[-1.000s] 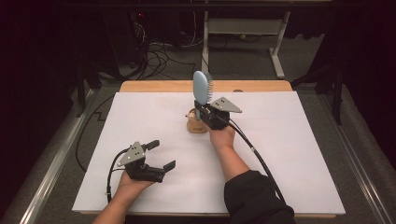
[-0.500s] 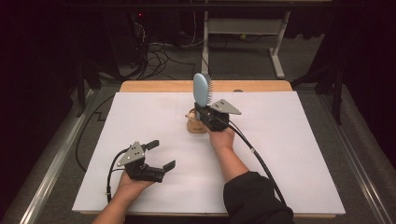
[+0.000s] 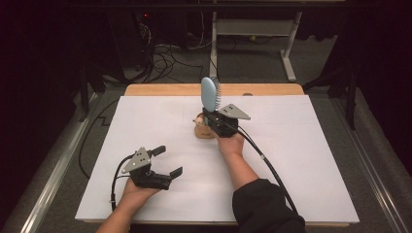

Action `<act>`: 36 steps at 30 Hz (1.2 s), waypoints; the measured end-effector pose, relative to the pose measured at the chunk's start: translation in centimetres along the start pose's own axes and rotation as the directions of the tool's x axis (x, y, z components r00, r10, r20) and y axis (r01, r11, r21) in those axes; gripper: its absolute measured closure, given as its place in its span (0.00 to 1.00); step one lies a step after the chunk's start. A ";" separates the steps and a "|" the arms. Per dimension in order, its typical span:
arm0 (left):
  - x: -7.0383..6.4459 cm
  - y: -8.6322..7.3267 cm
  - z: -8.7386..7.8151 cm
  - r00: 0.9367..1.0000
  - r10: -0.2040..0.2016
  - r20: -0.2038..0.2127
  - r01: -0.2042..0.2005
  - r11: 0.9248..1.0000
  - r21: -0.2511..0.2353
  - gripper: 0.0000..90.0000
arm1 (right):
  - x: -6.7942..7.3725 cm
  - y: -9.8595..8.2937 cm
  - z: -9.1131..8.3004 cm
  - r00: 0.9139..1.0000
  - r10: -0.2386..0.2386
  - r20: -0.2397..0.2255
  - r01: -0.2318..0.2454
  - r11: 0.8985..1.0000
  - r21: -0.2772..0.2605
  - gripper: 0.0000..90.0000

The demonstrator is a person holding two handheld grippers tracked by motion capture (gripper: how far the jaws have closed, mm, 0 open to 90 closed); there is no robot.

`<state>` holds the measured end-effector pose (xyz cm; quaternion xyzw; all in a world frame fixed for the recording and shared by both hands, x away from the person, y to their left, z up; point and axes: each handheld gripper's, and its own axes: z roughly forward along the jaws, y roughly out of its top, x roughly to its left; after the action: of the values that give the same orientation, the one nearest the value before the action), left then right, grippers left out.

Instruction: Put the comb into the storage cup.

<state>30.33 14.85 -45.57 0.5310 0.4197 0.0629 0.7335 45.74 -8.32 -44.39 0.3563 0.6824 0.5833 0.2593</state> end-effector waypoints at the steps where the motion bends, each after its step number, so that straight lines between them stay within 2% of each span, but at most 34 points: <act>1: 0.0 0.0 0.0 1.000 0.000 -0.001 0.000 1.000 0.001 0.01 | 0.0 0.0 0.0 1.000 -0.003 0.001 0.003 1.000 0.003 0.87; 18: 0.0 -0.2 0.1 1.000 -0.003 -0.001 0.003 1.000 0.005 0.01 | 0.2 0.3 0.1 1.000 -0.014 0.009 0.014 0.999 0.036 0.87; 36: 0.1 -0.1 0.1 1.000 -0.004 -0.001 0.004 1.000 0.004 0.02 | 0.1 0.5 0.4 0.999 0.026 0.035 -0.027 0.998 0.053 0.86</act>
<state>30.39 14.78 -45.72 0.5317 0.4212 0.0609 0.7323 46.06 -7.96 -43.93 0.3822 0.6883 0.5620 0.2538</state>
